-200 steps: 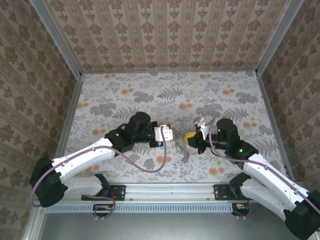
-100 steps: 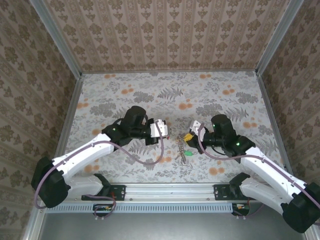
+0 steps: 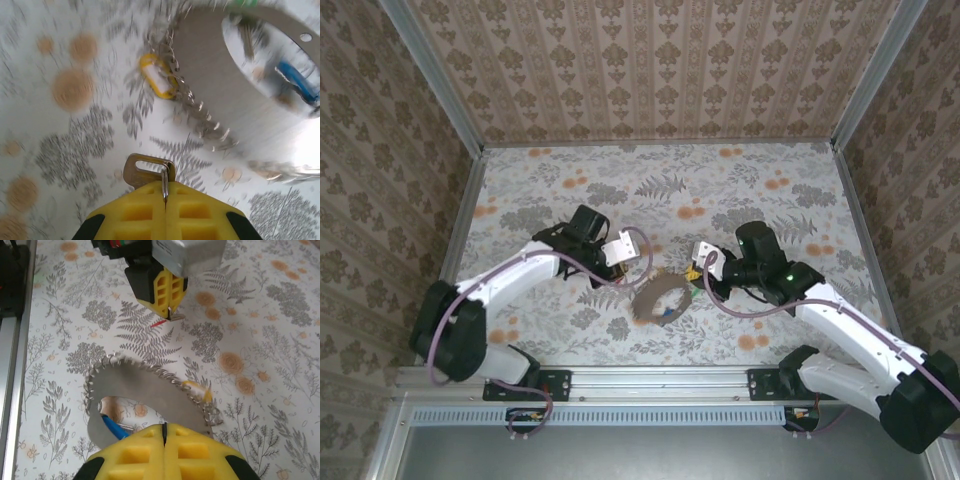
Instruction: Put the keys on the keyring
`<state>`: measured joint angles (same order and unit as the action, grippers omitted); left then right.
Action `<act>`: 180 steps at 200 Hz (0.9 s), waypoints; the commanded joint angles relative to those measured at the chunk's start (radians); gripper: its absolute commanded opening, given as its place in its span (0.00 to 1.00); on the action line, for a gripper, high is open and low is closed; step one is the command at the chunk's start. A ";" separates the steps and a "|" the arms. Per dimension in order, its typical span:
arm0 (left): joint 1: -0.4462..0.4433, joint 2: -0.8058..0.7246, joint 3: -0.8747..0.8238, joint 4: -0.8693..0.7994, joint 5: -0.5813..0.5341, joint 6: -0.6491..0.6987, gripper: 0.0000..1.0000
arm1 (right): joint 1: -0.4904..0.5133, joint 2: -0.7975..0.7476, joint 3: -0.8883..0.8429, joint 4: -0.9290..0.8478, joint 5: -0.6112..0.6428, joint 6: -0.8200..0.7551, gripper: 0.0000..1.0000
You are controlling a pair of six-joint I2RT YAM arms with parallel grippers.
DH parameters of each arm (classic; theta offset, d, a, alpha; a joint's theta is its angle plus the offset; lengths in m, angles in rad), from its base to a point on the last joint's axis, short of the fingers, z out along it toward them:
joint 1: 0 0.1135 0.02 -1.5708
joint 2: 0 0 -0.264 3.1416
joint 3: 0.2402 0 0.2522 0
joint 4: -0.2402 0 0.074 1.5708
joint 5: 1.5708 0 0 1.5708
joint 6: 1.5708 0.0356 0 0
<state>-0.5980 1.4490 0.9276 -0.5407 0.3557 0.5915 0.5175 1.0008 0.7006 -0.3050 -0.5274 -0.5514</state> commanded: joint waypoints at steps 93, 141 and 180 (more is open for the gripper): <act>0.347 0.185 0.105 -0.163 -0.033 -0.095 0.00 | 0.157 0.194 0.060 0.042 0.029 0.048 0.36; 0.356 0.179 0.087 -0.260 0.024 -0.179 0.00 | 0.284 0.502 0.182 0.100 -0.066 0.019 0.40; 0.316 0.239 0.062 -0.253 -0.065 -0.134 0.00 | 0.322 0.691 0.238 0.257 -0.094 0.101 0.39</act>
<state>-0.2642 1.6531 1.0046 -0.7544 0.3157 0.4480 0.8276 1.6234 0.8921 -0.1425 -0.5735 -0.4870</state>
